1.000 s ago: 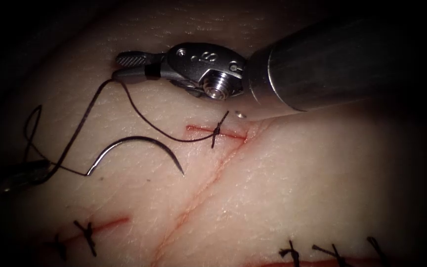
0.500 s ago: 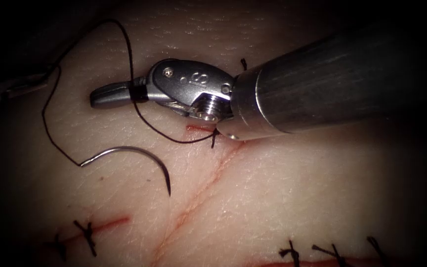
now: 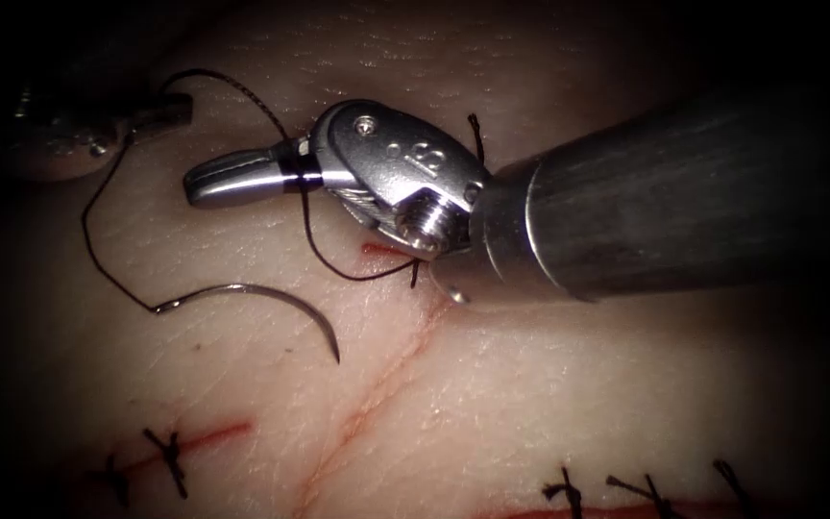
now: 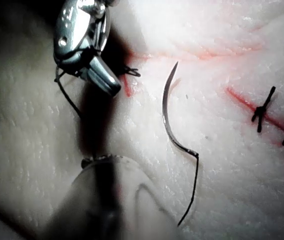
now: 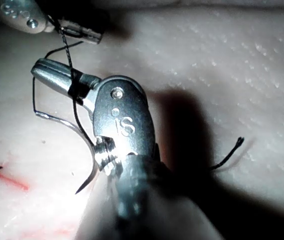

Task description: Wound Closure

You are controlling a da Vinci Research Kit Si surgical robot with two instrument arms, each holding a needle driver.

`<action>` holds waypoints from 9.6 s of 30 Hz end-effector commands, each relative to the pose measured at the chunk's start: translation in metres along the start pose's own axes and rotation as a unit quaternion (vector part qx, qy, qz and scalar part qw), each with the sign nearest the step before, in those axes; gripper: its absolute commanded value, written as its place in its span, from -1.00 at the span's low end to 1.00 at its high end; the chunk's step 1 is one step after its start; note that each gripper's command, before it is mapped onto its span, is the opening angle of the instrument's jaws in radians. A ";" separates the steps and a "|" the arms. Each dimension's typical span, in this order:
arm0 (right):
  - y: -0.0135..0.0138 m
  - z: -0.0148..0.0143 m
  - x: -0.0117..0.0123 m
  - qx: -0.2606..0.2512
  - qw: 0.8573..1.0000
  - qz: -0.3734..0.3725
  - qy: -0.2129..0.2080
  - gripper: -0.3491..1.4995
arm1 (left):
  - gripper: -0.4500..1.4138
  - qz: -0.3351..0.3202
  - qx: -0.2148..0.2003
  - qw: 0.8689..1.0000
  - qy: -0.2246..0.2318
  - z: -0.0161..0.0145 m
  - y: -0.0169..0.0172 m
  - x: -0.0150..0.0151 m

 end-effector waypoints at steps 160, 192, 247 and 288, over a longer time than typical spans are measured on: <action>-0.0135 -0.0079 -0.0108 -0.506 0.819 0.223 -0.152 -1.00 | -1.00 -0.167 0.023 0.986 -0.005 0.0219 -0.0283 -0.0052; -0.0174 -0.0068 -0.0153 -0.487 0.824 0.227 -0.180 -1.00 | -1.00 -0.156 0.077 0.983 -0.058 0.0225 -0.0339 -0.0072; -0.0066 -0.0113 -0.0098 -0.369 0.896 0.077 -0.234 0.98 | -1.00 -0.170 0.115 0.979 0.007 -0.0074 -0.0269 0.0092; -0.0023 -0.0071 -0.0116 -0.311 0.927 0.048 -0.203 -0.57 | -1.00 -0.149 0.132 0.980 0.015 -0.0126 -0.0259 0.0144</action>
